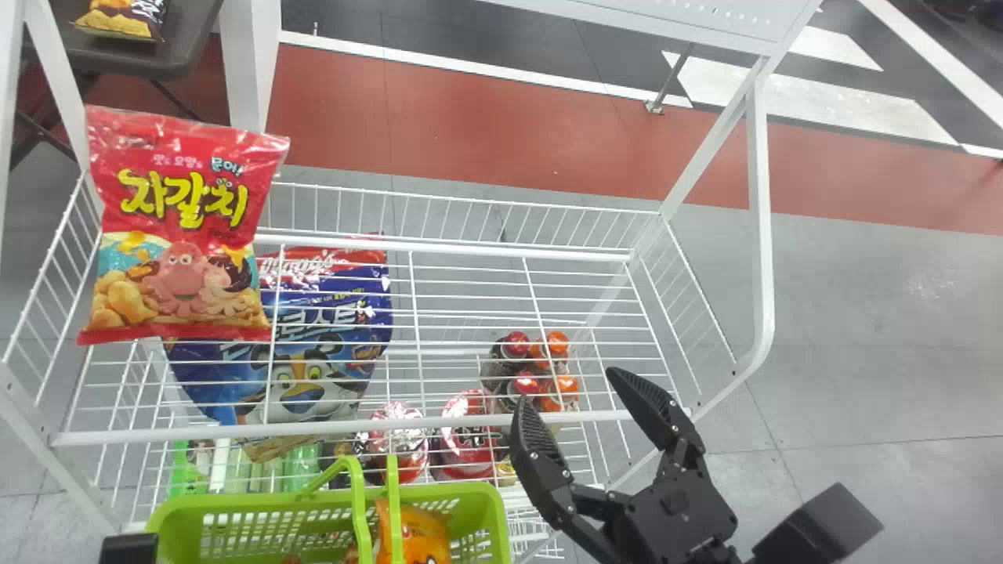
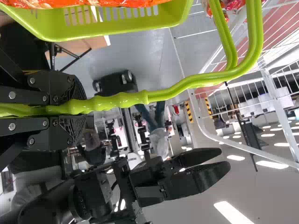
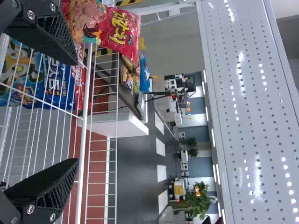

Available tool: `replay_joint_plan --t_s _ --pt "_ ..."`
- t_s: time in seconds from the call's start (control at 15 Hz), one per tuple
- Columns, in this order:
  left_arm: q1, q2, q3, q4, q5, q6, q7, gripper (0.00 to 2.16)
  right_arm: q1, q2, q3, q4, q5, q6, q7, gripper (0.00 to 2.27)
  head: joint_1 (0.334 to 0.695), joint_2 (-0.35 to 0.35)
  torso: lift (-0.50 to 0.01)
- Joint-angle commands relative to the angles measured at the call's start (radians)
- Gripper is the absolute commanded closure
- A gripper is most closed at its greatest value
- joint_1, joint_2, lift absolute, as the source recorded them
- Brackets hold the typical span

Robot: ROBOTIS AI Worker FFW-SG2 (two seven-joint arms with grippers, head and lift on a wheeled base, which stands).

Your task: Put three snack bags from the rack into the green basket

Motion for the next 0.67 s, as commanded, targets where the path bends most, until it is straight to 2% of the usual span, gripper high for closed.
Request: replay_joint_plan --t_s 0.0,0.6 --pt "0.002 -0.001 0.002 0.000 0.000 0.000 0.000 2.07 -0.005 -0.014 0.012 0.007 0.047 -0.001 -0.021 0.07 0.695 -0.350 0.000" --pt "0.011 0.001 0.007 -0.011 0.002 0.000 0.000 2.07 -0.015 -0.040 0.011 0.013 0.047 -0.001 -0.021 0.07 0.695 -0.350 0.000"
